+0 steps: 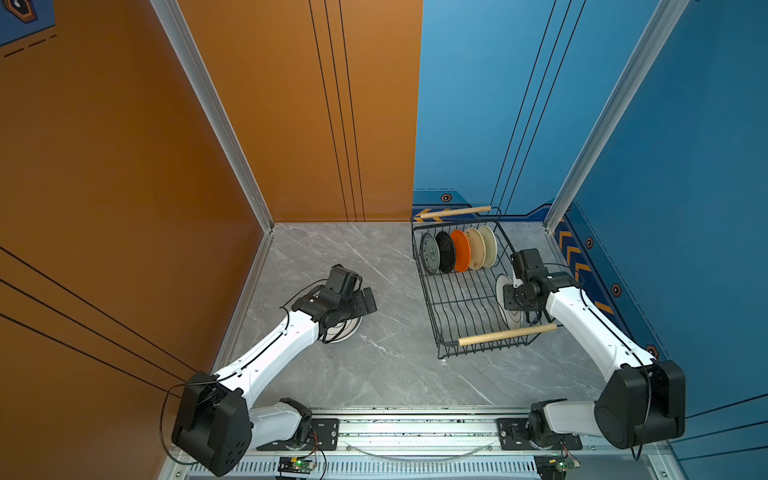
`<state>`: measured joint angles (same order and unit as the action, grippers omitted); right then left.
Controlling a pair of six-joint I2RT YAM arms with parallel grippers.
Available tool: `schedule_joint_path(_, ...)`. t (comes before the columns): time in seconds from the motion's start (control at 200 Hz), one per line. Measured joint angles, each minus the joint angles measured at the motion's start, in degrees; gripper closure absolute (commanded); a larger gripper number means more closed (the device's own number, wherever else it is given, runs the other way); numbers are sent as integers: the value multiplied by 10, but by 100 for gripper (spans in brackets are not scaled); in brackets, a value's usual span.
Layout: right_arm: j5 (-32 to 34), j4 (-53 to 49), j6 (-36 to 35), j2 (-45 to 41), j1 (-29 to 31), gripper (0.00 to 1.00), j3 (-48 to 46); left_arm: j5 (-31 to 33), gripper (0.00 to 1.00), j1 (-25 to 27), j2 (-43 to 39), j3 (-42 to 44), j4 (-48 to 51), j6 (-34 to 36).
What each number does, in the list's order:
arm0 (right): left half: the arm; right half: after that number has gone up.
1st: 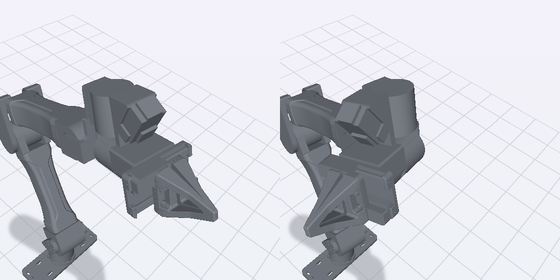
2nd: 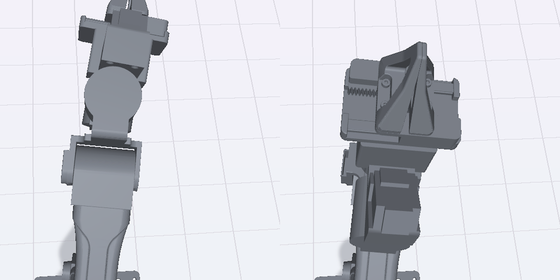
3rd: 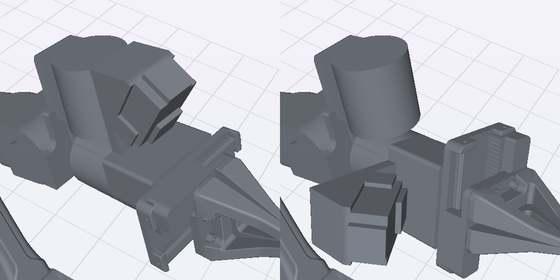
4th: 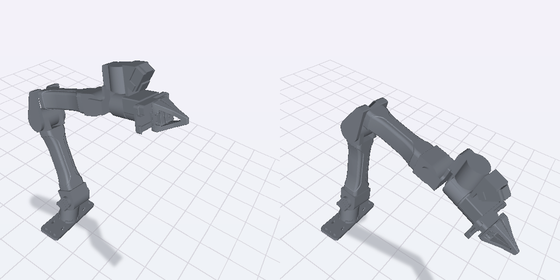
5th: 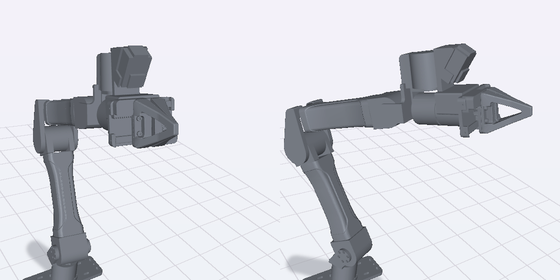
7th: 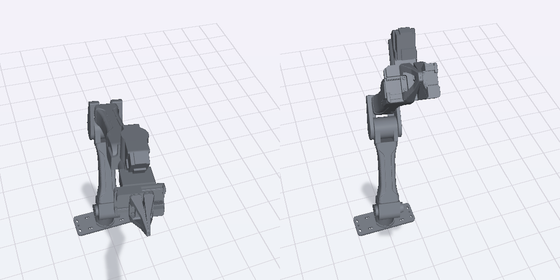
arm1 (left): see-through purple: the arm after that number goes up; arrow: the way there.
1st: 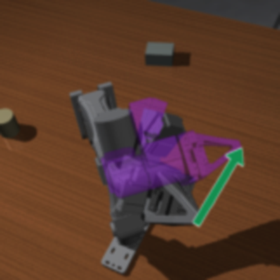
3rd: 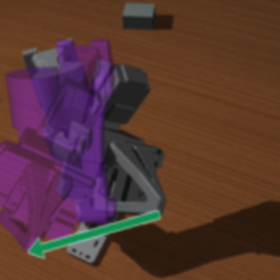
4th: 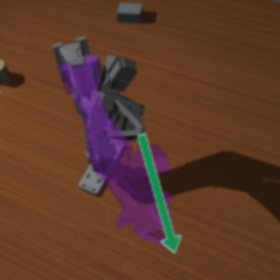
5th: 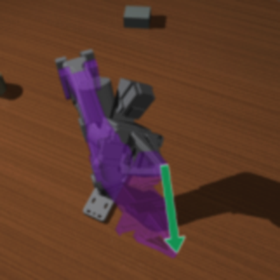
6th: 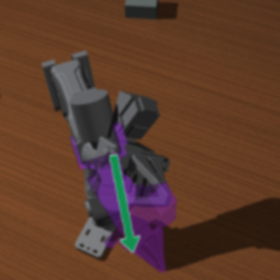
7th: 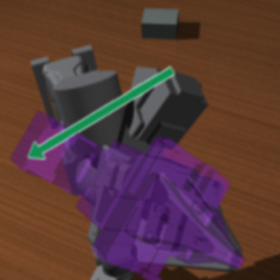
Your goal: Unload the plates from the dish rack
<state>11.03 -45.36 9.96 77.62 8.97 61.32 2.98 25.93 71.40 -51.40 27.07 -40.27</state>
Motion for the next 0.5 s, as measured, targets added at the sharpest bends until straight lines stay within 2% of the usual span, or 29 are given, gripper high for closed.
schedule_joint_path(0.21, 11, 0, -9, -3, -3, 90, -4, -2, 2, 0, -1, 0, -12, 30)
schedule_joint_path(0.496, 10, -2, -21, -7, -2, 94, -4, 1, 2, 4, -26, 0, -33, 54)
